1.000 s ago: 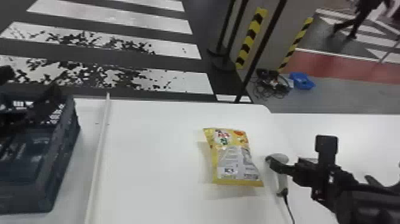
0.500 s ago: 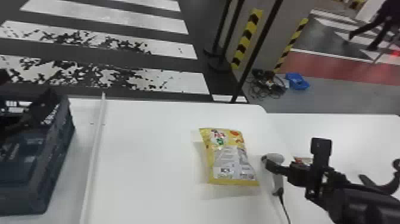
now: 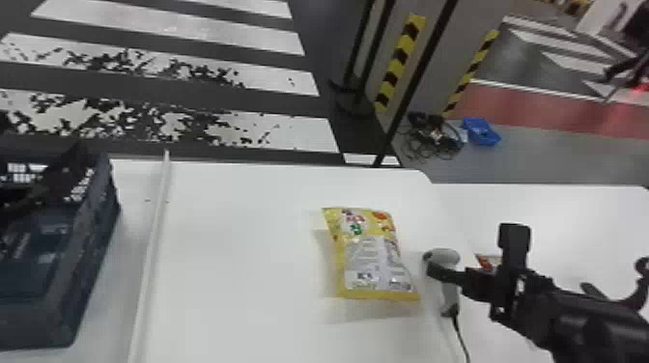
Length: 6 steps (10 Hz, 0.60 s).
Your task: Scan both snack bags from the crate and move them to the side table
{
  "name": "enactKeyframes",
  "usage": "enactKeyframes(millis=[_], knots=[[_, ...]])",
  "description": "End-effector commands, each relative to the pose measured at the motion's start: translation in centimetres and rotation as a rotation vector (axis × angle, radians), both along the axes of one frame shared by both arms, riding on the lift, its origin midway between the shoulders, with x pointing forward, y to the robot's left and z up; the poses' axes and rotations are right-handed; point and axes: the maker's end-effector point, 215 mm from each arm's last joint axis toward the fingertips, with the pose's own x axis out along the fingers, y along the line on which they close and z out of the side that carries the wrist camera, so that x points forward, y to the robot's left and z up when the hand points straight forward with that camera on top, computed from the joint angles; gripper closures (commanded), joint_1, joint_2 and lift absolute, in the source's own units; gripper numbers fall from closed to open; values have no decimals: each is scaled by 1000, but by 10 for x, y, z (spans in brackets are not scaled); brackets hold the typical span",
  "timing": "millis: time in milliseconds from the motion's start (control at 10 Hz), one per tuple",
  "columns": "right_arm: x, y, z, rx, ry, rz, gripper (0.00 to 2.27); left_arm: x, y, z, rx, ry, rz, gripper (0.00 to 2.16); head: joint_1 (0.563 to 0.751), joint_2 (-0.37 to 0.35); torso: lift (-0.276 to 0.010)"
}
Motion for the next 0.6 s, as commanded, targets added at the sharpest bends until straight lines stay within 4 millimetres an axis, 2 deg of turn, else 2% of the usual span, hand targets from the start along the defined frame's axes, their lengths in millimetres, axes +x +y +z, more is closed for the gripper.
enactKeyframes(millis=[0, 200, 300, 400, 500], knots=[[-7, 1, -9, 39, 63, -17, 60, -1, 1, 1, 1, -3, -3, 33, 695, -323, -95], [-16, 0, -16, 73, 140, -36, 157, -2, 3, 5, -5, -13, -3, 33, 695, -323, -95], [-17, -3, -17, 82, 167, -37, 728, -3, 3, 6, -6, -16, -5, 33, 695, -324, -95], [-21, -3, -21, 93, 204, -38, 1693, -3, 4, 6, -7, -18, -3, 33, 695, -327, -95], [-17, -3, -19, 88, 206, -29, 2098, -4, 4, 7, -8, -22, -3, 33, 695, -329, -95]])
